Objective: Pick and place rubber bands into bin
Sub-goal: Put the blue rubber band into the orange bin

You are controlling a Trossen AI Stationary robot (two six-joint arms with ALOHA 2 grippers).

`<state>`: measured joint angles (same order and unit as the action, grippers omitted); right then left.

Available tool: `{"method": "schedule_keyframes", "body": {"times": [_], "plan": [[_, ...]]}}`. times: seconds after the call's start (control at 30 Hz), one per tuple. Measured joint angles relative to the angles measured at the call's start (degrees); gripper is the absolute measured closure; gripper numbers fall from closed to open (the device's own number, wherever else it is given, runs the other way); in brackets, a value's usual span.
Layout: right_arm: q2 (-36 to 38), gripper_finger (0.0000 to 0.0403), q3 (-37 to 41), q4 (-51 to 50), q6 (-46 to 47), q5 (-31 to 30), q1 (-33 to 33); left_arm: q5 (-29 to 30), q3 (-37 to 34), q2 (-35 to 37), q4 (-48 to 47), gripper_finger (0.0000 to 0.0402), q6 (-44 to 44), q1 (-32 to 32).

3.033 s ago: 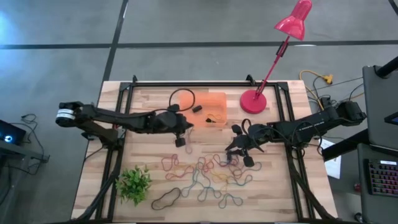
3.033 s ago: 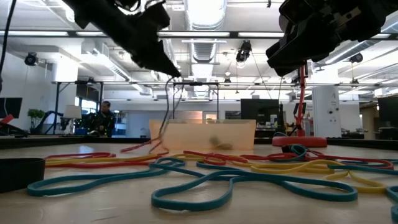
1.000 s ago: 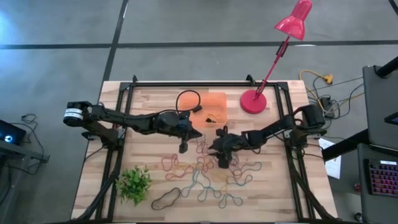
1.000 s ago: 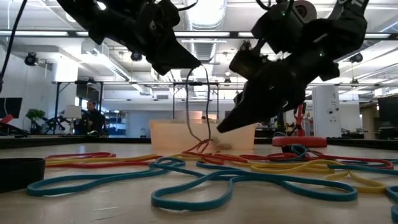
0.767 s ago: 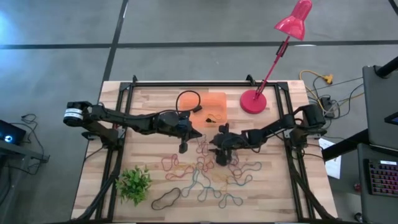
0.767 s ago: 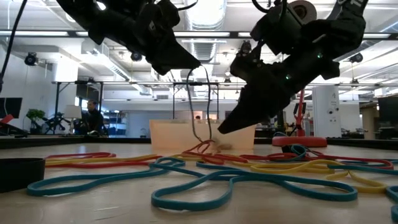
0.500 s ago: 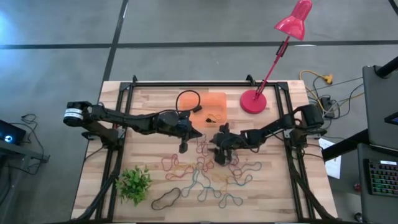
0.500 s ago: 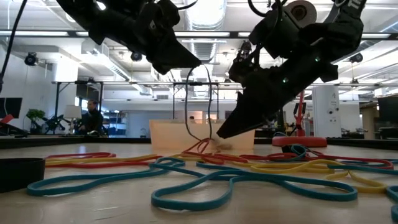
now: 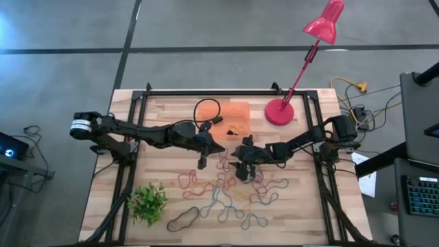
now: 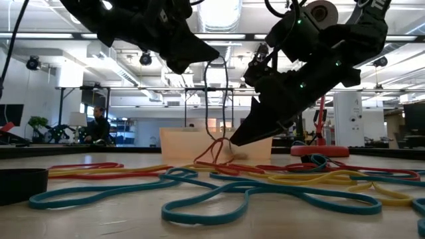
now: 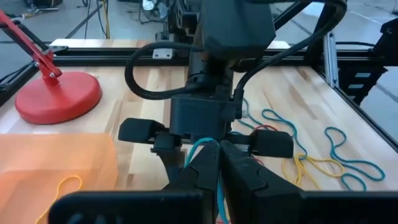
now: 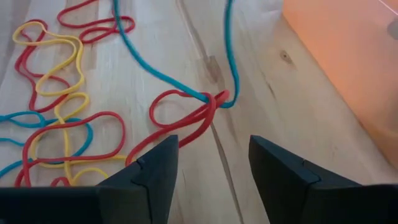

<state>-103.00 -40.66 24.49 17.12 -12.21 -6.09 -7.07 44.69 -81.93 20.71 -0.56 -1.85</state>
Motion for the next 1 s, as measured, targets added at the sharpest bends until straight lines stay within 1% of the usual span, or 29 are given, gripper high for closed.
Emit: {"method": "schedule_keyframes", "body": {"times": [0.4, 0.7, 1.0], "plan": [[0.0, 0.0221, 0.0, 1.0, -0.1, 0.0, 0.0, -0.2, 0.1, 0.0, 2.8, 0.0402, 0.5, 0.0], [0.0, 0.0221, 0.0, 2.2, -0.2, 0.6, 0.0, -0.3, 0.1, 0.0, 2.8, 0.0402, 0.9, 0.0], [0.0, 0.0235, 0.1, 4.4, -0.2, 2.4, 0.0, -0.3, 0.1, 0.0, 2.9, 0.0402, 1.0, 0.0]]}}
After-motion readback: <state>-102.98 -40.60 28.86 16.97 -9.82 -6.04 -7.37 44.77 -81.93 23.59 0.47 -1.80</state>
